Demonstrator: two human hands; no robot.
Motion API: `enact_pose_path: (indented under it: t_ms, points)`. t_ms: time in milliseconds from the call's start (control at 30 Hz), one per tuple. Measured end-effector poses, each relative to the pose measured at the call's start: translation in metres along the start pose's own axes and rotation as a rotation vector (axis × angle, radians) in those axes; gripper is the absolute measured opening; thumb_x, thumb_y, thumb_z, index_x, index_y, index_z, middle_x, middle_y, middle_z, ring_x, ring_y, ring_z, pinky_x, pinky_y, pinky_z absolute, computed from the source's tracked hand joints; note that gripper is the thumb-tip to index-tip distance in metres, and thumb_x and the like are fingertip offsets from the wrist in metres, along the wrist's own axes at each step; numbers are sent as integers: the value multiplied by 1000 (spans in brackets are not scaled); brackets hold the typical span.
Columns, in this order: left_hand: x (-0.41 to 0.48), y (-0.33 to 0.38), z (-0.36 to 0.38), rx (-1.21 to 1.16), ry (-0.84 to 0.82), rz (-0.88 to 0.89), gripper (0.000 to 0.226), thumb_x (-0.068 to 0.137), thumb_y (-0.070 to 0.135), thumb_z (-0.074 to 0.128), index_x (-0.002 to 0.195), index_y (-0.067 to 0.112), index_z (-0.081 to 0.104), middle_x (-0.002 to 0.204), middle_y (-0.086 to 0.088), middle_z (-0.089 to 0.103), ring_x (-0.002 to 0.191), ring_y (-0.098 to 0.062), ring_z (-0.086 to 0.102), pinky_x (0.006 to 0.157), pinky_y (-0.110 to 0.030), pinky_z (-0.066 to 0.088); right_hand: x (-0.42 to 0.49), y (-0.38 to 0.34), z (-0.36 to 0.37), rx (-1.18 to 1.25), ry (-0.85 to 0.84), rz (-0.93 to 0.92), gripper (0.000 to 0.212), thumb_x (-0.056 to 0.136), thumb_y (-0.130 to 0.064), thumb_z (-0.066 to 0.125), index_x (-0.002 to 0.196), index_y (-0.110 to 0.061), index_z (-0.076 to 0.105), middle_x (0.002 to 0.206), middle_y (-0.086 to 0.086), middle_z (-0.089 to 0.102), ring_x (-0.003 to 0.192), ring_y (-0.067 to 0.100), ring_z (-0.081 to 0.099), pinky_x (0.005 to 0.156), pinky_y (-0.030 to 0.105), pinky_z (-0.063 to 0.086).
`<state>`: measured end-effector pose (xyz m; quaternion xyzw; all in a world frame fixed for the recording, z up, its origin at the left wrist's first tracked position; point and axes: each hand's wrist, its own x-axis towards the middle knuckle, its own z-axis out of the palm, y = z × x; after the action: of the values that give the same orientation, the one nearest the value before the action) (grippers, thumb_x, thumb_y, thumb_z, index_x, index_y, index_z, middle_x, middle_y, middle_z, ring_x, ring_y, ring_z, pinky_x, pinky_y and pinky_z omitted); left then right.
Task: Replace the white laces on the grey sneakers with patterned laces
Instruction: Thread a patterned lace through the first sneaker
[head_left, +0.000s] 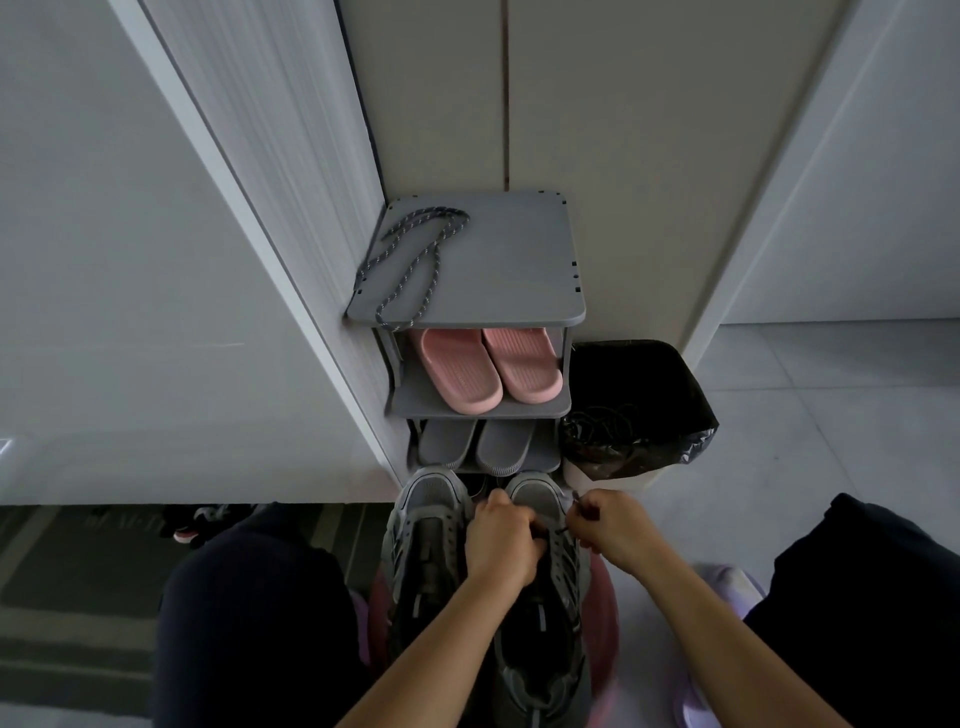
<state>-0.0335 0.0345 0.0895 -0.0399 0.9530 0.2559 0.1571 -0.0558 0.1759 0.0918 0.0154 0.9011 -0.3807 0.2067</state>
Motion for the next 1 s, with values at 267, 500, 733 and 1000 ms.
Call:
enact_pose_path:
  t_ms: [267, 500, 733, 1000]
  points:
    - [2, -6, 8, -105, 22, 8, 26, 87, 23, 61, 111, 26, 68, 103, -1, 43, 112, -21, 47, 95, -28, 43, 5, -9, -6, -126, -166, -13, 27, 88, -15, 49, 62, -10, 53, 65, 4, 58, 69, 21, 58, 66, 33, 47]
    - [4, -6, 13, -97, 57, 10, 22, 85, 25, 61, 104, 28, 71, 99, 0, 42, 107, -21, 49, 89, -32, 46, 7, -12, 9, -77, -149, 20, 36, 87, -9, 49, 54, -20, 42, 57, -2, 46, 57, 16, 46, 50, 19, 32]
    - [7, -1, 18, -2, 109, -1, 22, 89, 25, 55, 105, 17, 68, 114, -6, 52, 113, -20, 47, 83, -28, 42, -1, -8, 14, 265, -54, 172, 19, 81, -2, 58, 64, -7, 52, 55, 6, 53, 52, 16, 51, 54, 27, 44]
    - [11, -5, 16, 2, 86, 44, 22, 88, 19, 55, 100, 5, 67, 111, -11, 54, 109, -23, 50, 87, -27, 42, -6, -11, 11, 545, -129, 233, 32, 83, -15, 66, 58, -10, 46, 55, 6, 40, 47, 13, 35, 47, 22, 30]
